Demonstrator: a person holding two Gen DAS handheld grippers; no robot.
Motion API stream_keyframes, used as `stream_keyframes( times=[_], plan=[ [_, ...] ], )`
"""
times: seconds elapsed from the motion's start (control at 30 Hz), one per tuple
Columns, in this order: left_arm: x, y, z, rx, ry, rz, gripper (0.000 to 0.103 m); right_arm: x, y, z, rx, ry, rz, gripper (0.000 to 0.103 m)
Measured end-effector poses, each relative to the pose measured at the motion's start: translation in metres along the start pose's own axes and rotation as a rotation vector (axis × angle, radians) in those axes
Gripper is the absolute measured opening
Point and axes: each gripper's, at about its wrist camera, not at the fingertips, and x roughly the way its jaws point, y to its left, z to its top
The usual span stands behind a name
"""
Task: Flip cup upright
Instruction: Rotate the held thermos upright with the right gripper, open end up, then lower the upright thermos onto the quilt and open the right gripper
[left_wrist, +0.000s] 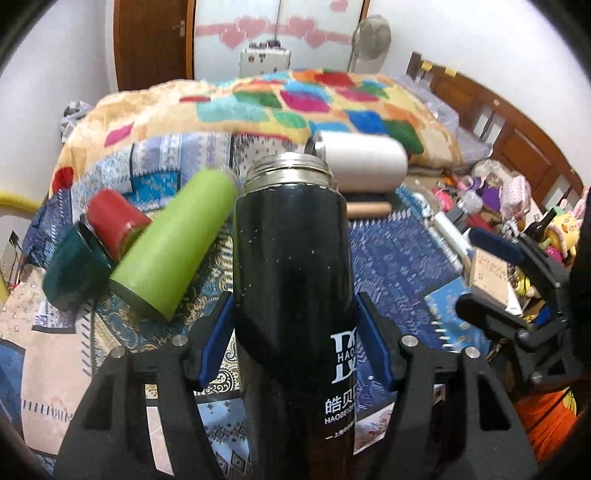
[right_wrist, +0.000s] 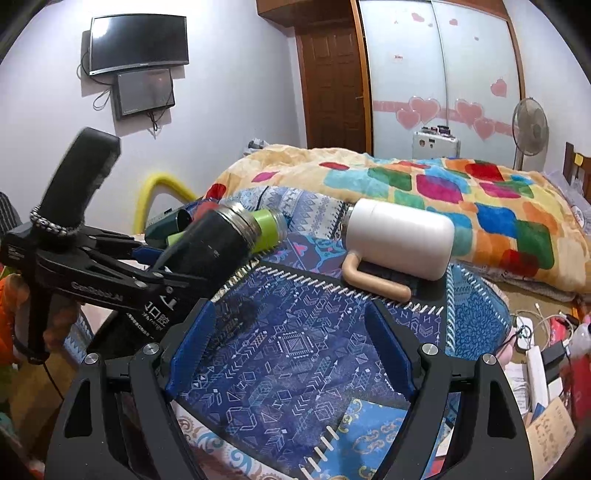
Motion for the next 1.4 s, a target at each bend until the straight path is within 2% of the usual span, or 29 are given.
stream_keyframes(
  times=[0.23, 0.33, 0.5, 1.17, 1.4],
  plan=[
    [-0.04, -0.006, 0.003, 0.021, -0.114, 0.004, 0.064, -0.006, 0.01, 0.007, -0.023, -0.02, 0.002, 0.081],
    [-0.046, -0.008, 0.004, 0.025, -0.136, -0.003, 0.064, -0.007, 0.012, 0.008, -0.029, -0.029, 0.0, 0.084],
    [-0.047, -0.011, 0.008, 0.04, -0.163, 0.012, 0.064, -0.008, 0.015, 0.01, -0.03, -0.036, 0.005, 0.085],
    [-0.01, -0.021, 0.024, 0.075, -0.158, 0.032, 0.064, -0.01, 0.013, 0.006, -0.023, -0.046, -0.02, 0.085],
    [-0.019, -0.019, 0.022, 0.051, -0.176, 0.017, 0.065, -0.019, 0.009, 0.009, -0.011, -0.062, -0.035, 0.085]
  ],
)
